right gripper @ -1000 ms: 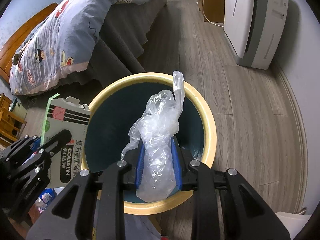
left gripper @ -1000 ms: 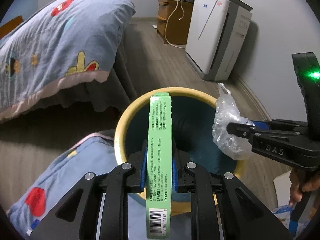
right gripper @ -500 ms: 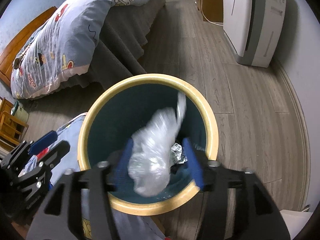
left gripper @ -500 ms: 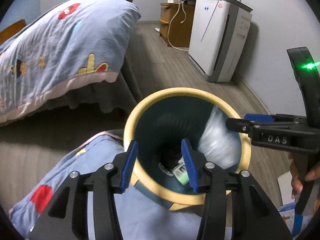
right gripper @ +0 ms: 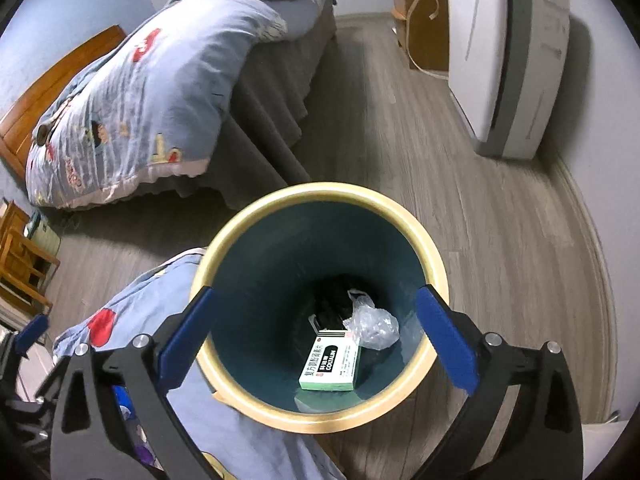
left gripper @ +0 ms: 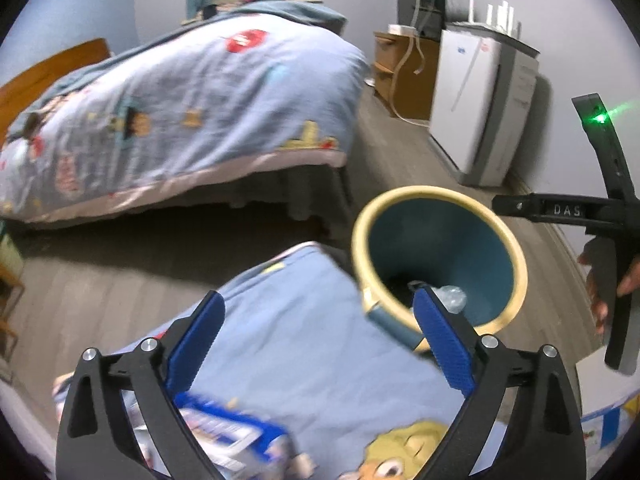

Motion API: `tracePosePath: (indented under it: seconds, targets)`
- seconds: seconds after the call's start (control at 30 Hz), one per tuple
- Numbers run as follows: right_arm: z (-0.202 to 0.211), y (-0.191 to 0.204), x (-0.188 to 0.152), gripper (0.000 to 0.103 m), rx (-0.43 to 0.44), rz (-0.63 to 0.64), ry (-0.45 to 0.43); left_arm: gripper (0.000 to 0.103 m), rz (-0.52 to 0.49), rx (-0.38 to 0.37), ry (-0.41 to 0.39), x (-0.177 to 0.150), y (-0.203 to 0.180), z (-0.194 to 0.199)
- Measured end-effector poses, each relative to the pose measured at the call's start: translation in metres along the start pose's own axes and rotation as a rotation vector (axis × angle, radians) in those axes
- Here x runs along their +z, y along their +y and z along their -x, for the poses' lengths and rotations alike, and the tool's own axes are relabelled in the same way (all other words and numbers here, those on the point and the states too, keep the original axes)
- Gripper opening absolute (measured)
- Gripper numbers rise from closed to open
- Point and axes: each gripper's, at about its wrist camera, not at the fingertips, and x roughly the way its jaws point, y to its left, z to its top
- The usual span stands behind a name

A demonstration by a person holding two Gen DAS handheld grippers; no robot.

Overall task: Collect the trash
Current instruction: 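Move both open tools back over the cushion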

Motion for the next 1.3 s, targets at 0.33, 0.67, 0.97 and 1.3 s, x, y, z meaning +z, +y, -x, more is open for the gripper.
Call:
tracePosePath:
  seconds: [0.33, 0.67, 0.97, 1.3]
  targets:
    - [0.033, 0.094, -0.012, 0.097, 0.082, 0.169, -0.031, 0.096, 0.099, 0.112, -0.037, -0.036, 0.082, 0.092]
    - [0.047, 0.205, -0.05, 0.097, 0.194, 0.305, 0.006, 0.097, 0.218, 0.226, -0.048, -0.088, 0.168, 0.14]
    - [0.015, 0.267, -0.089, 0.097, 0.184, 0.477, 0.093, 0.097, 0.252, 0.283, 0.087, -0.136, 0.216, 0.104]
    - [-0.021, 0.293, -0.119, 0.097, 0.204, 0.606, 0.2, 0.097, 0.318, 0.231, 0.219, -0.161, 0.231, 0.05]
